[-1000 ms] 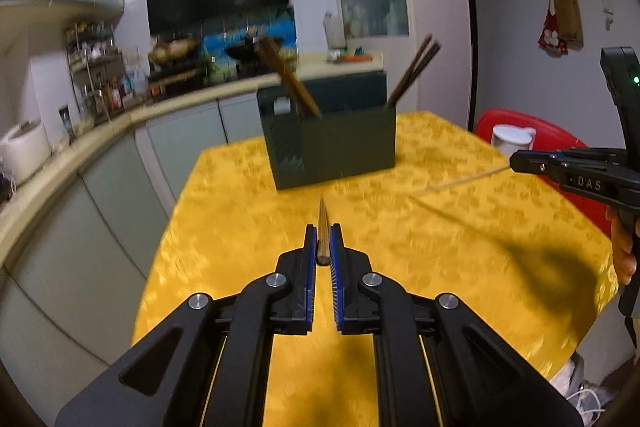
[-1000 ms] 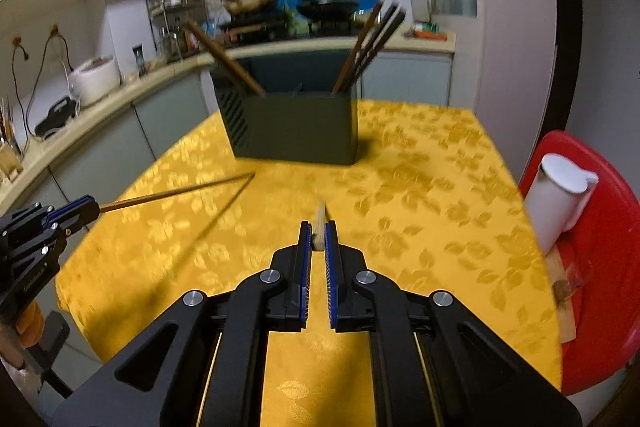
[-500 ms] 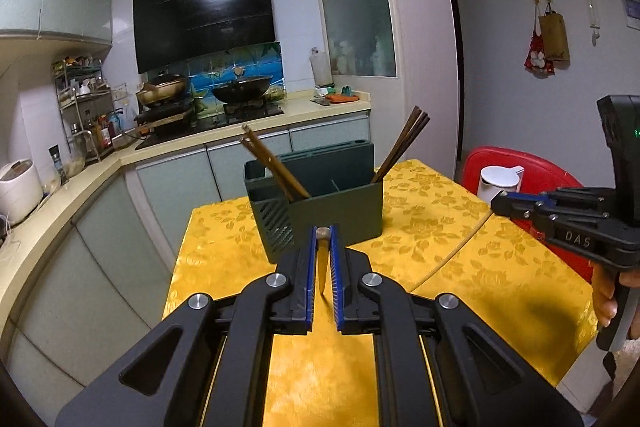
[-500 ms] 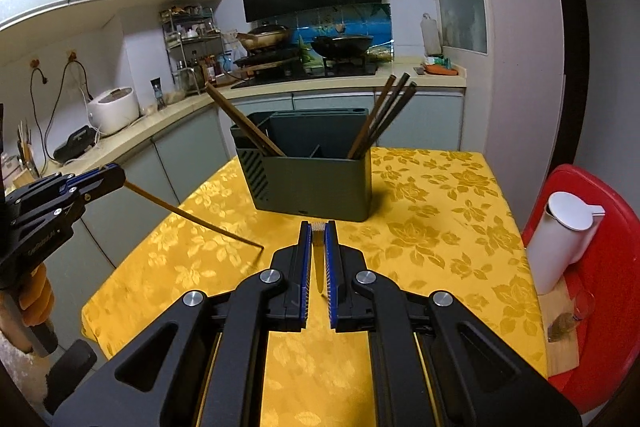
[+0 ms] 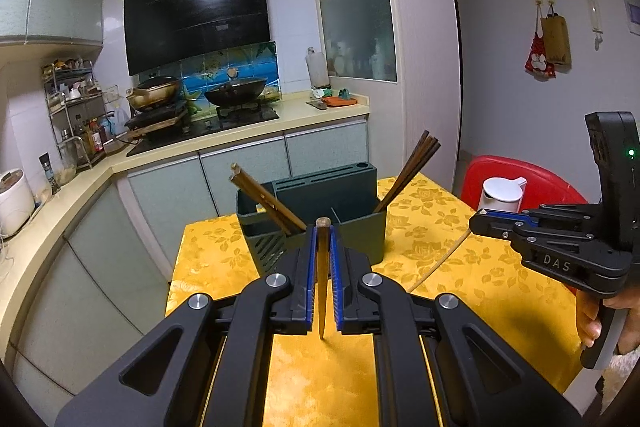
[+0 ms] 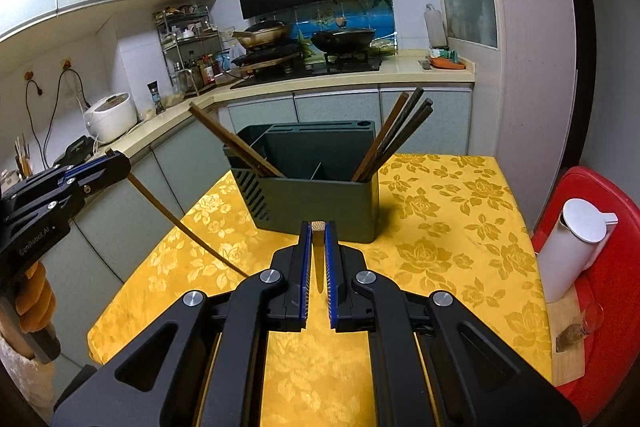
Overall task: Organize utensils
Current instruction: 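Lower the chopstick into the green holder with the left tool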
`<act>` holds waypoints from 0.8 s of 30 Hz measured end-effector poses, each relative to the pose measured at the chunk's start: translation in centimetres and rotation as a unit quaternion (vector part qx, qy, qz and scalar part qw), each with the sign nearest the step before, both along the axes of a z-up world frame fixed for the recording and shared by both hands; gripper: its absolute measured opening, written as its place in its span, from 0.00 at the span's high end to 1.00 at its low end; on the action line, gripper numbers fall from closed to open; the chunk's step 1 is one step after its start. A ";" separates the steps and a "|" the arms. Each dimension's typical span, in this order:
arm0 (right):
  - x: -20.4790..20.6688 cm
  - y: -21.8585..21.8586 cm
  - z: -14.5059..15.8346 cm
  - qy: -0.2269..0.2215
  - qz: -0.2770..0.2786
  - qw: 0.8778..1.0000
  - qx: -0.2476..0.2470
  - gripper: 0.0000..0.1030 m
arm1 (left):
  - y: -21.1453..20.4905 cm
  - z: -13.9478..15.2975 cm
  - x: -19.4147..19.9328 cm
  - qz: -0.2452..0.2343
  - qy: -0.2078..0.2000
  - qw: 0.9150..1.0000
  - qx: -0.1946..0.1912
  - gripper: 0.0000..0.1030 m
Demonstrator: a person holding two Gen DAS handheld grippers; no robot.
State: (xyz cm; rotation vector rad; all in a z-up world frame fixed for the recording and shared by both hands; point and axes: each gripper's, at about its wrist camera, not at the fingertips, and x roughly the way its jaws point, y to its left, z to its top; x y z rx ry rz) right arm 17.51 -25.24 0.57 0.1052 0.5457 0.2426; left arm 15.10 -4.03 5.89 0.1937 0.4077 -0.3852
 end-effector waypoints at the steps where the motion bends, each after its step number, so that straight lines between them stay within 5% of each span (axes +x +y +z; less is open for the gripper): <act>1: 0.3 0.0 0.3 -0.001 -0.001 1.000 0.001 0.93 | -0.2 0.3 0.4 -0.001 0.002 1.000 -0.001 0.94; 18: 4.0 -1.0 8.1 -0.038 -0.007 0.999 0.012 0.93 | -3.2 9.2 5.3 0.009 -0.039 0.999 -0.027 0.94; 24: 5.9 -1.2 10.0 -0.045 -0.017 0.999 0.011 0.93 | -3.7 12.1 7.5 0.029 -0.060 0.995 -0.071 0.94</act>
